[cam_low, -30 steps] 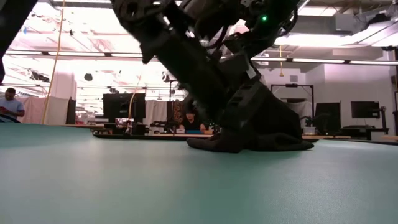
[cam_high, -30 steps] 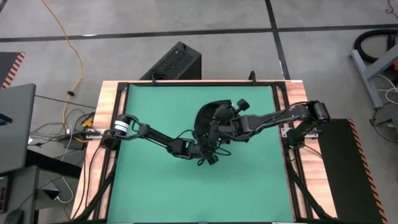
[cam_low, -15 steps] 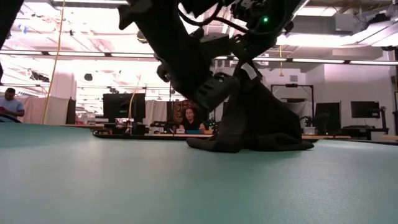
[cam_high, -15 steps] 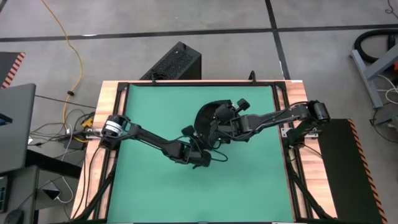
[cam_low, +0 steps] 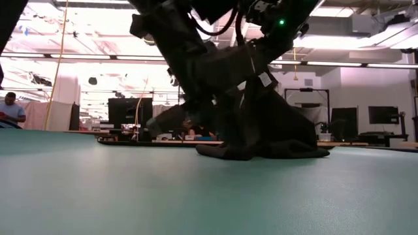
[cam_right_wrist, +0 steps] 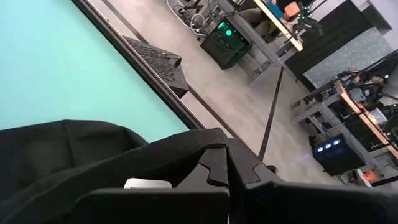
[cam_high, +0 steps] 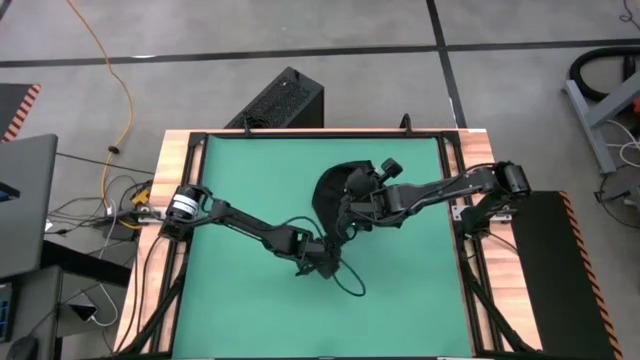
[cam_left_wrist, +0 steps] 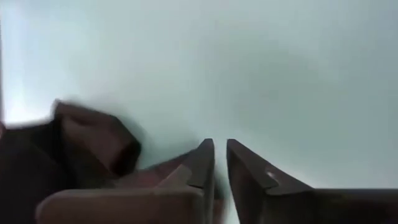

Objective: Roll towel
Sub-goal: Fold the black towel

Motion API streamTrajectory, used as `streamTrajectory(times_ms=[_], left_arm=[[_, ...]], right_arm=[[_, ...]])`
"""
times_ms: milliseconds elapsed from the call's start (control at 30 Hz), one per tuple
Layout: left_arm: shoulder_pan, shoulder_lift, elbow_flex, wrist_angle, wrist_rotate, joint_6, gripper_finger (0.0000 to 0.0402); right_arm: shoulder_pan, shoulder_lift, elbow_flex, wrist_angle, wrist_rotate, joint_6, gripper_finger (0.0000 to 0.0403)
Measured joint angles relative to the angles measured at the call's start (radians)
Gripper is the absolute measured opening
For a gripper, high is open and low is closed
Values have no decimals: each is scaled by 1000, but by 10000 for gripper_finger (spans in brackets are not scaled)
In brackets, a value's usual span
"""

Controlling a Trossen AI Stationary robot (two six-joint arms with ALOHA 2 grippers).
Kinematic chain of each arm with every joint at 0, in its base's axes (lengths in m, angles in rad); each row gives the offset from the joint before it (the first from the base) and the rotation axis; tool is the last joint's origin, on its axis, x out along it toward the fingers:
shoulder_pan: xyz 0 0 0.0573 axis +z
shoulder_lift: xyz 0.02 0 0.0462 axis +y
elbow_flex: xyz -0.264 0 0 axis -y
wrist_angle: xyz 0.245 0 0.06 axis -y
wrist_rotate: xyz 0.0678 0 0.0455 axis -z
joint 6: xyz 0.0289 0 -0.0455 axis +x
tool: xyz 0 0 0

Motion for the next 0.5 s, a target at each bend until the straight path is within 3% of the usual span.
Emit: streamTrajectory(times_ms=[333, 433, 500], left_arm=[[45, 1, 28, 96, 40, 201, 155], [64, 28, 31, 142, 35, 201, 172], [76, 58, 28, 121, -25, 202, 174]], right_arm=[[-2, 0, 0, -14, -10, 0, 2], [-3, 0, 0, -10, -11, 0, 2], [-3, 0, 0, -10, -14, 0, 2]])
